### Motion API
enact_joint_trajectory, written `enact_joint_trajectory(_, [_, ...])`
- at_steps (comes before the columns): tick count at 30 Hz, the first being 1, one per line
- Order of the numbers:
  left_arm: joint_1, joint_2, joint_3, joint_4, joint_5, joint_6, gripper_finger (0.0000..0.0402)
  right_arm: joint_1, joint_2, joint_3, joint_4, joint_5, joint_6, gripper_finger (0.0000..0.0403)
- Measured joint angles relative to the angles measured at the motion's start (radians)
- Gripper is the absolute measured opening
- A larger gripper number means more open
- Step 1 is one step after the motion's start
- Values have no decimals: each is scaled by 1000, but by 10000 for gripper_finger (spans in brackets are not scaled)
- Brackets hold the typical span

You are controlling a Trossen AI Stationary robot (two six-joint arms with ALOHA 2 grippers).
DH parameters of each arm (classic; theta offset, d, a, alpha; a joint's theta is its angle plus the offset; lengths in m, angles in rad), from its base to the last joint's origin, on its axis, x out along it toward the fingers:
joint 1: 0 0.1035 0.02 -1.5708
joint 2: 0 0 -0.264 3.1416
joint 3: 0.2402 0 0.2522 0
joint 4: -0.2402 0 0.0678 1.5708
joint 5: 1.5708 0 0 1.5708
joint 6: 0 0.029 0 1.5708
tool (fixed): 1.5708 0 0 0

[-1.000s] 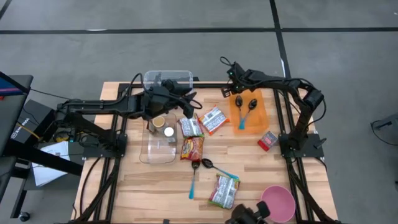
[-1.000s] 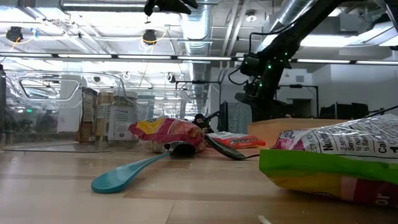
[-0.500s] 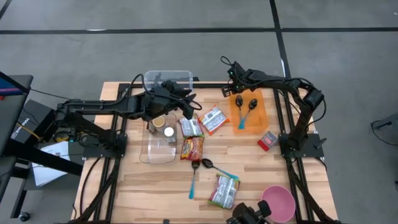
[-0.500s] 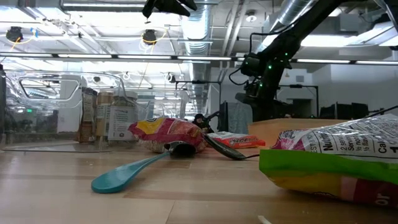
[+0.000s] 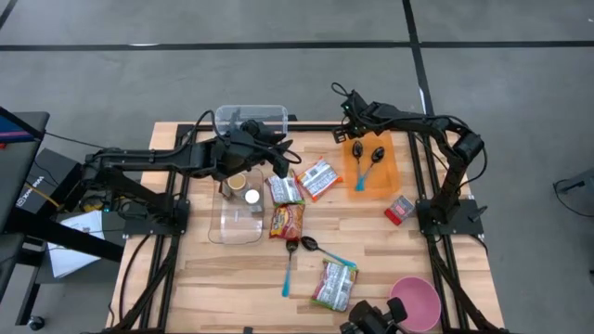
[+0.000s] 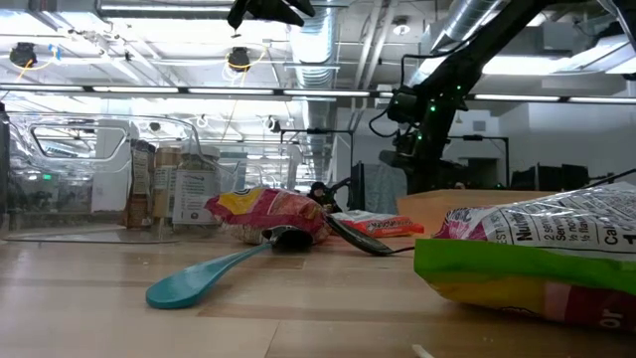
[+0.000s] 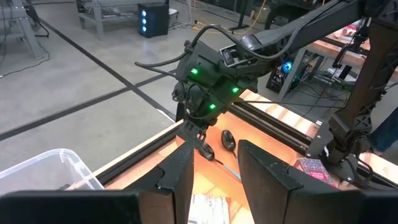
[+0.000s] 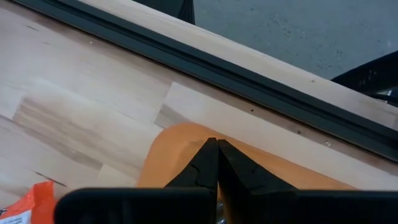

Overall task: Pick & Place Food Item
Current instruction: Put the blue spoon into the orange container

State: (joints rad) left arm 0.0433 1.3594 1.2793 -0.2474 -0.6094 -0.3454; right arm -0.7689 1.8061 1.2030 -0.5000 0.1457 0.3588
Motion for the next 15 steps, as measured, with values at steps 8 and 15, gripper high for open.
enact_joint_trajectory(8, [0,0,0,0,0,0,117,11,0,0,-22,6,-3,0])
enact_joint_trajectory(15, [0,0,0,0,0,0,117,38,-57,-2,-95,6,-19,0])
